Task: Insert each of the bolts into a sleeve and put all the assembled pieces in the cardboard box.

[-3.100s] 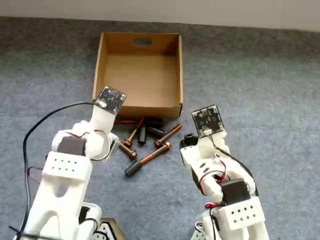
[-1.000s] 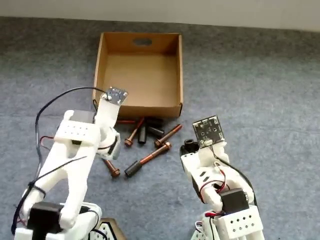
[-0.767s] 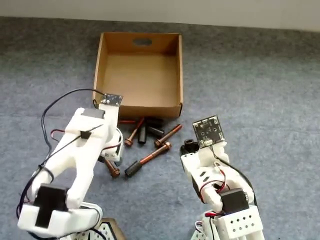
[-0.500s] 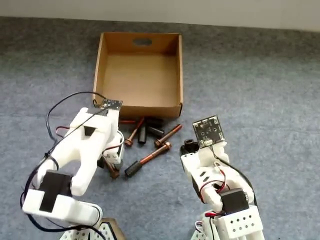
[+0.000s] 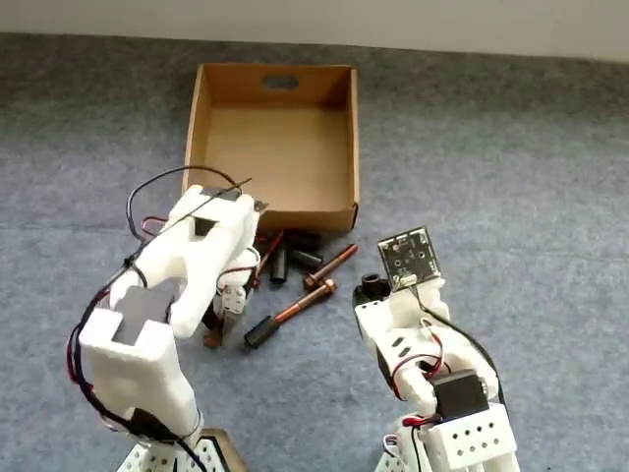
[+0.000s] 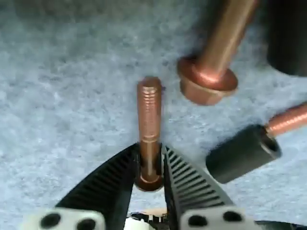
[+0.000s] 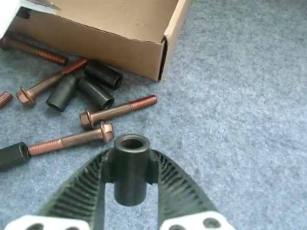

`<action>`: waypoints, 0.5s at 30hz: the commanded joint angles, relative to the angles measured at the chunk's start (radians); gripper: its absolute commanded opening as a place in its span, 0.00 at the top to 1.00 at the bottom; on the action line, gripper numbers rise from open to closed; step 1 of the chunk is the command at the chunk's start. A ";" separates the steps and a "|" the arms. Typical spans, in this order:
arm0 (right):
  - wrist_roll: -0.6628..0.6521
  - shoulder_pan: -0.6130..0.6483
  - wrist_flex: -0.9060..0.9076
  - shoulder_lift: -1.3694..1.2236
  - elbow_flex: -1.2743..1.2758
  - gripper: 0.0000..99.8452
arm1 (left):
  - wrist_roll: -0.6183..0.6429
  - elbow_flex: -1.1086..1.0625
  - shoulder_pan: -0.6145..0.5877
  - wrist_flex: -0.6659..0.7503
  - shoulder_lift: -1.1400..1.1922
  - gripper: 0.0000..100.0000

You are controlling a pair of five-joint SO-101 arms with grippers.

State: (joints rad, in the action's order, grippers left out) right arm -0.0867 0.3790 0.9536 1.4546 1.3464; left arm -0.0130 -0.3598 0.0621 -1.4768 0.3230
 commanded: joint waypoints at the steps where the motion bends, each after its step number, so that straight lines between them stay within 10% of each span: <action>1: 0.002 0.002 -0.015 0.013 -0.007 0.99 | -0.043 0.038 0.001 -0.026 0.016 0.99; 15: 0.002 0.002 -0.015 0.015 -0.007 0.99 | -0.408 -0.035 -0.019 -0.026 -0.157 0.99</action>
State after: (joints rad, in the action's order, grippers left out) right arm -0.0867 0.3790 0.9536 1.4546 1.3464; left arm -0.3813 -0.3782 0.0575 -1.4983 0.2616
